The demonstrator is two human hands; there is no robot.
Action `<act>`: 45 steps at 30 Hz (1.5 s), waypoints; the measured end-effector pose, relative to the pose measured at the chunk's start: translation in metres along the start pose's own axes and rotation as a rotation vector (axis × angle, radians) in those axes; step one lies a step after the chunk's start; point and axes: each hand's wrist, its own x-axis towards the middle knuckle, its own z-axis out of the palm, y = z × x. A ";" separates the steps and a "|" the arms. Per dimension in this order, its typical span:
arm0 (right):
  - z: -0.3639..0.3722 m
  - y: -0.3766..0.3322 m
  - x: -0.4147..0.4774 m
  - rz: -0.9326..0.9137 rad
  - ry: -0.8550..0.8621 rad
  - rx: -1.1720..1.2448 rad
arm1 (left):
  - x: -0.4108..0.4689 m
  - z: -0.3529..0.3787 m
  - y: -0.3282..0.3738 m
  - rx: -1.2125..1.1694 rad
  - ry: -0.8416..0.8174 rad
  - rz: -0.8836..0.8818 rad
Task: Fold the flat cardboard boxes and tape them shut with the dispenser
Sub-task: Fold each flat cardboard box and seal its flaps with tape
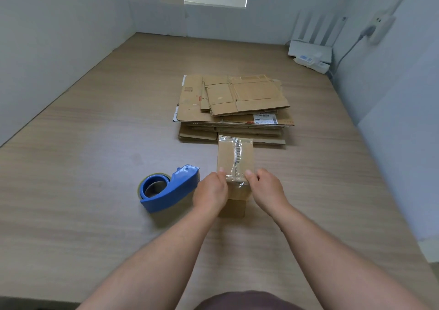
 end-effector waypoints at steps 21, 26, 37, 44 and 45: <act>-0.027 0.020 -0.001 -0.428 -0.154 -0.389 | 0.012 -0.041 -0.031 0.127 -0.405 0.261; -0.013 0.019 -0.007 -0.338 0.013 -0.446 | -0.003 -0.024 -0.019 0.286 -0.010 0.256; -0.041 0.017 0.007 -0.343 -0.306 -0.357 | 0.007 -0.049 -0.026 0.348 -0.277 0.335; -0.029 0.024 0.004 -0.467 -0.110 -0.530 | 0.009 -0.042 -0.023 0.344 -0.235 0.294; -0.025 0.028 0.004 -0.476 -0.077 -0.507 | 0.010 -0.040 -0.024 0.334 -0.226 0.287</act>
